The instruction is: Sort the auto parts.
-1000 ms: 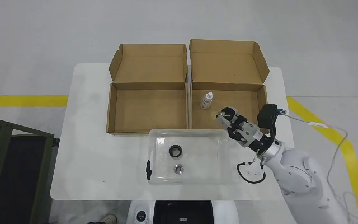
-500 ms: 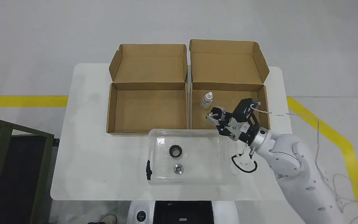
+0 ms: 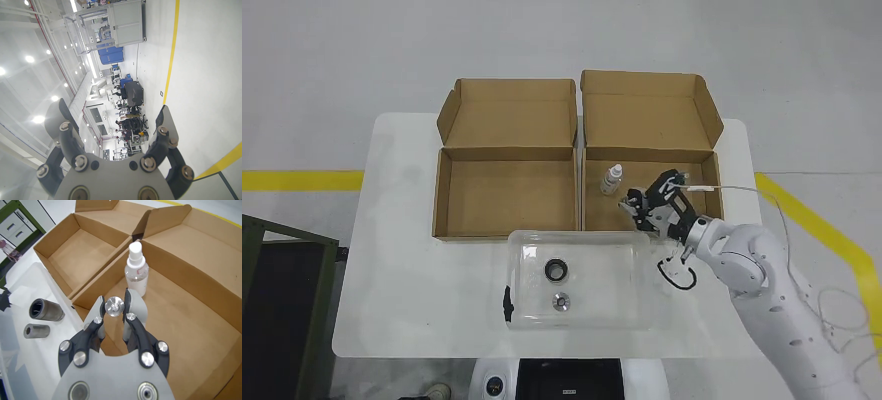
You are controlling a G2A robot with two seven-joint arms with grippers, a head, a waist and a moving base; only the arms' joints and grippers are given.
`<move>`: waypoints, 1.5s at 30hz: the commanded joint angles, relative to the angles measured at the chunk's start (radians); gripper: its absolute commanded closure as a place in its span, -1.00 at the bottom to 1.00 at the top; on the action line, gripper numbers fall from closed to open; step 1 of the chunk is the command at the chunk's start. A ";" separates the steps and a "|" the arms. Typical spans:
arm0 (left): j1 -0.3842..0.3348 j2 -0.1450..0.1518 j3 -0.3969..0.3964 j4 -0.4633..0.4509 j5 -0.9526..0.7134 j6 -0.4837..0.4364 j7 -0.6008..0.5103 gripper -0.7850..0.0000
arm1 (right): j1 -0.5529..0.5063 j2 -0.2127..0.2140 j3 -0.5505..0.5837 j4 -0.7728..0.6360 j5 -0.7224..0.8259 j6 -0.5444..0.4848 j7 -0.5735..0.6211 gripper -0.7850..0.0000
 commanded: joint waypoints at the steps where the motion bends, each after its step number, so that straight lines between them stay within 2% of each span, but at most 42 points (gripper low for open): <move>1: 0.000 0.000 0.000 0.000 0.000 0.000 0.000 -1.00 | 0.014 -0.001 -0.007 0.026 -0.026 0.001 -0.009 1.00; 18: 0.000 0.000 0.000 0.000 0.000 0.000 0.000 -1.00 | 0.110 -0.021 -0.091 0.136 -0.222 0.053 -0.052 0.98; 22: 0.000 0.000 0.000 0.000 0.000 0.000 0.000 -1.00 | 0.124 -0.026 -0.110 0.151 -0.237 0.054 -0.045 0.60; 25: 0.000 0.000 0.000 0.000 0.000 0.000 0.000 -1.00 | 0.135 -0.029 -0.121 0.162 -0.252 0.051 -0.041 0.40; 31: 0.000 0.000 0.000 0.000 0.000 0.000 0.000 -1.00 | 0.152 -0.037 -0.143 0.186 -0.252 0.051 -0.050 0.29; 37: 0.000 0.000 0.000 0.000 0.000 0.000 0.000 -1.00 | 0.141 -0.037 -0.112 0.154 -0.222 0.076 -0.052 0.02; 40: 0.000 0.000 0.000 0.000 0.000 0.000 0.000 -1.00 | 0.118 -0.029 -0.073 0.112 -0.206 0.067 -0.043 -0.38; 42: 0.000 0.000 0.000 0.000 0.000 0.000 0.000 -1.00 | 0.097 -0.025 -0.047 0.077 -0.179 0.063 -0.040 -0.53; 45: 0.000 0.000 0.000 0.000 0.000 0.000 0.000 -1.00 | 0.069 -0.019 -0.011 0.026 -0.146 0.055 -0.033 -0.64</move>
